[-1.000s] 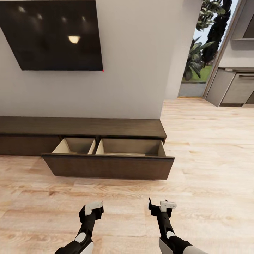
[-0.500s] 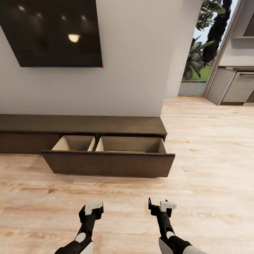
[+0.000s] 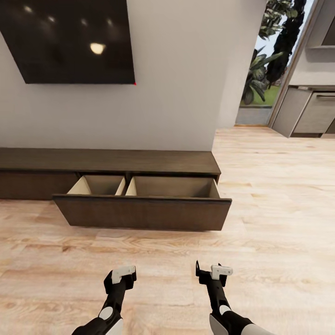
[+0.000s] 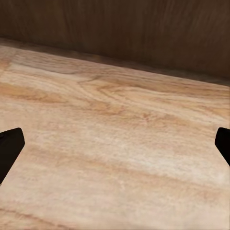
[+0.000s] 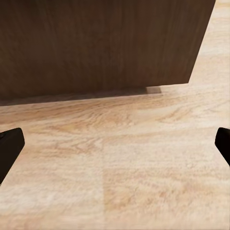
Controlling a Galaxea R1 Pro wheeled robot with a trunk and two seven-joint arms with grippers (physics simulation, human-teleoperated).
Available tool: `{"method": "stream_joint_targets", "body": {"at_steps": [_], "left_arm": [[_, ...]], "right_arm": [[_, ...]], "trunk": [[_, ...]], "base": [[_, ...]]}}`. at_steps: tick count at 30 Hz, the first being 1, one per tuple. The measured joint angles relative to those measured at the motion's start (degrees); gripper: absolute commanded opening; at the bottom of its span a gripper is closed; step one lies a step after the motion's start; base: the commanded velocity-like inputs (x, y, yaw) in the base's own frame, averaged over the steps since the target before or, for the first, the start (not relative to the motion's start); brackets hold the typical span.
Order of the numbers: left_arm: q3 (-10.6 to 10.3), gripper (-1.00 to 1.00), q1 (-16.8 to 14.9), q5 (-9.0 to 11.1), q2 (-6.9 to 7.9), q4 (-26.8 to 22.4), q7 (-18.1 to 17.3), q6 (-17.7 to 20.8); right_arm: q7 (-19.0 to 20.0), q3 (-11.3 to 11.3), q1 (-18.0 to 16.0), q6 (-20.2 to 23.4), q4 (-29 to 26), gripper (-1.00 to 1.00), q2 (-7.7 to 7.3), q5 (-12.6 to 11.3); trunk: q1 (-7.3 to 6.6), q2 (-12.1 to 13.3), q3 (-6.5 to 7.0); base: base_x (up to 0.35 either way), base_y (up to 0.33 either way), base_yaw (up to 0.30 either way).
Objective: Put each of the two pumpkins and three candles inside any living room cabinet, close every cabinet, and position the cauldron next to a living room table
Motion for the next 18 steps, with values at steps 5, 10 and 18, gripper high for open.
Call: {"method": "stream_joint_targets", "body": {"at_steps": [5,10,18], "left_arm": [[0.01,1.00,0.01,0.06,-0.02,0.00,-0.01,0.00],[0.05,1.00,0.00,0.05,-0.01,0.00,0.01,0.00],[0.06,1.00,0.00,0.03,-0.03,0.00,-0.01,0.00]], "right_arm": [[-0.01,0.00,0.00,0.00,0.00,1.00,0.00,0.00],[-0.01,0.00,0.00,0.00,0.00,1.00,0.03,0.00],[-0.01,0.00,0.00,0.00,0.00,1.00,0.02,0.00]], "trunk": [[1.10,-2.01,-0.90],[2.20,-4.01,-1.80],[3.95,-7.22,-3.23]], "base": [[0.000,0.000,0.000],[0.000,0.000,0.000],[0.000,0.000,0.000]]}}
